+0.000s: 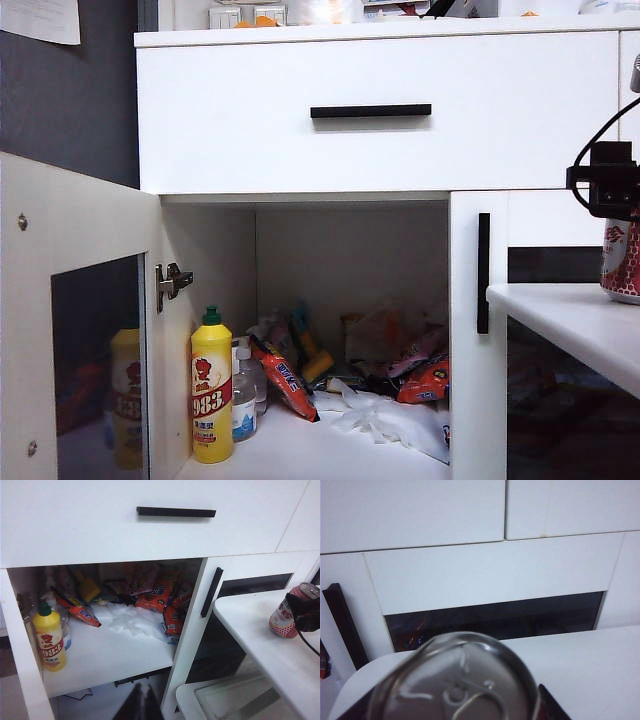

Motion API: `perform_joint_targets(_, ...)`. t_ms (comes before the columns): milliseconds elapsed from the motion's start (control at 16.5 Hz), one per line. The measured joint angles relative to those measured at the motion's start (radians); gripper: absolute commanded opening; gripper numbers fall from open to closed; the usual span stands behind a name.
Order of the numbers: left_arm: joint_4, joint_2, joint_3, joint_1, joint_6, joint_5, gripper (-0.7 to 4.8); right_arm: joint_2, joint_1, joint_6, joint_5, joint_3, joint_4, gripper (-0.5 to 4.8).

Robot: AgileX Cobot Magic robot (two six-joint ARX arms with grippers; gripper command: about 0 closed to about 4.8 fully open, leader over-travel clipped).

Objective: Open the left door of the white cabinet, pick up a can of beverage from the table on the right, place it inside the cabinet, and finally close the cabinet door.

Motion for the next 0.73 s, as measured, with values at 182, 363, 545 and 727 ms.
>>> perform_joint_targets(182,0.000,0.000,0.000,0.000,0.000,0.000,-0.05,-0.034,0.008,-0.001,-0.086,0.000,-0.036,1.48)
perform_joint_targets(363,0.000,0.000,0.000,0.000,0.000,0.000,-0.05,-0.120,0.083,-0.004,-0.233,0.091,-0.125,1.48)
perform_joint_targets(545,0.000,0.000,0.000,0.000,0.000,0.000,-0.05,-0.140,0.153,-0.005,-0.321,0.280,-0.256,1.48)
perform_joint_targets(727,0.000,0.000,0.000,0.000,0.000,0.000,-0.05,-0.060,0.201,-0.005,-0.422,0.416,-0.386,1.48)
